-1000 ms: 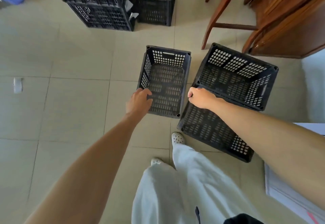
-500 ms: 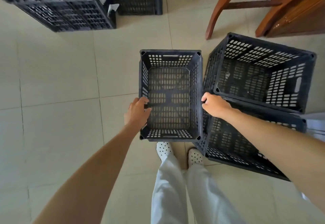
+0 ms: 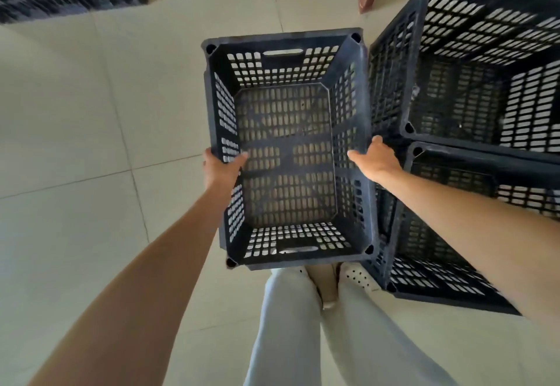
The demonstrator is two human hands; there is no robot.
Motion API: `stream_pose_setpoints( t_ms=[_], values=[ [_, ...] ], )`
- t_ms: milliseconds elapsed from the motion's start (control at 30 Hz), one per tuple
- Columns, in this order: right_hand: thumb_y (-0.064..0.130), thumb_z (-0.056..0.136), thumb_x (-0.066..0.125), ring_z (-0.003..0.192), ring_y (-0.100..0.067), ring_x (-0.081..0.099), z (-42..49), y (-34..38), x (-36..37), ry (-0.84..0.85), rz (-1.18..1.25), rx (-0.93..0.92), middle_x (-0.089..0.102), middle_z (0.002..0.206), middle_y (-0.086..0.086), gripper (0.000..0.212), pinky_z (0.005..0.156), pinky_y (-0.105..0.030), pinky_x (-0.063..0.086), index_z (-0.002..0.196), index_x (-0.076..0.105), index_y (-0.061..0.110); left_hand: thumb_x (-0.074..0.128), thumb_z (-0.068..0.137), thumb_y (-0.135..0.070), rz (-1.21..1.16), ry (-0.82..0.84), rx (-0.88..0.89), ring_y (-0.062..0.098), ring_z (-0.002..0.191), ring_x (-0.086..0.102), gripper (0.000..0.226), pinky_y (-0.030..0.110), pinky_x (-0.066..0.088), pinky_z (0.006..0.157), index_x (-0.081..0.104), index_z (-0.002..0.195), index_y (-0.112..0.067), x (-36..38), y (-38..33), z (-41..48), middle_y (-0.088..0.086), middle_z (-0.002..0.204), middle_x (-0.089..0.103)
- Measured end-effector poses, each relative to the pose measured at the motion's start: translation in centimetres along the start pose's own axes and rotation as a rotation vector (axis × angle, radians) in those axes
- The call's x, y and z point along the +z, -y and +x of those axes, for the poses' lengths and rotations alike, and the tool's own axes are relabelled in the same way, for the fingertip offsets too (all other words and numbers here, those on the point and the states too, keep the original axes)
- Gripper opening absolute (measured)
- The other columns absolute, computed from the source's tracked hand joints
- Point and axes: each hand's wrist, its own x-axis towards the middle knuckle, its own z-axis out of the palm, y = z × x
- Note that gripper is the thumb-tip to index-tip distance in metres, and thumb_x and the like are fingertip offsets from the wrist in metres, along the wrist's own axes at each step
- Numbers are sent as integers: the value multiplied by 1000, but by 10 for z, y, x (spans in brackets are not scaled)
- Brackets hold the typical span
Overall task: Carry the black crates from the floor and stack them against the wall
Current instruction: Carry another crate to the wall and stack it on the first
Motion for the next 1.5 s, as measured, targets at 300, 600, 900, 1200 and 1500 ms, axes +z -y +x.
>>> stream_pose_setpoints(
  t_ms=[300,600,900,1200,1500],
  values=[
    [45,93,55,136,-36,39,-7,5,-14,43,80,86,26,154,-15,80,102,-44,39,150,19,3,89,40,-54,-274,-46,-241,29,90,71,79,44,61,69,67,105,-15,-10,-16,-14,9,107,70],
    [49,94,52,137,-35,37,-74,18,-60,88,-8,23,23,157,-16,84,105,-43,38,152,14,1,86,59,-55,-268,-66,-253,29,88,71,53,37,61,56,60,86,-17,-56,-36,-96,11,107,69],
    [44,96,52,110,-30,58,-158,41,-94,141,-169,-234,47,134,-19,54,95,-39,47,130,47,2,79,70,-52,-338,-247,-205,21,74,64,55,25,50,44,66,101,-9,-118,-23,-217,11,98,68],
    [18,95,58,121,-33,53,-252,11,-97,67,-429,-479,38,146,-18,59,84,-31,43,143,32,-4,71,86,-21,-676,-414,-240,18,73,64,34,24,52,49,62,113,-3,-132,57,-385,15,110,68],
    [18,90,56,96,-32,60,-360,-25,-53,151,-676,-802,55,129,-19,45,65,-28,43,130,50,-2,69,80,-7,-917,-576,-347,29,87,67,27,34,59,70,63,106,0,-116,188,-538,16,101,68]
  ],
)
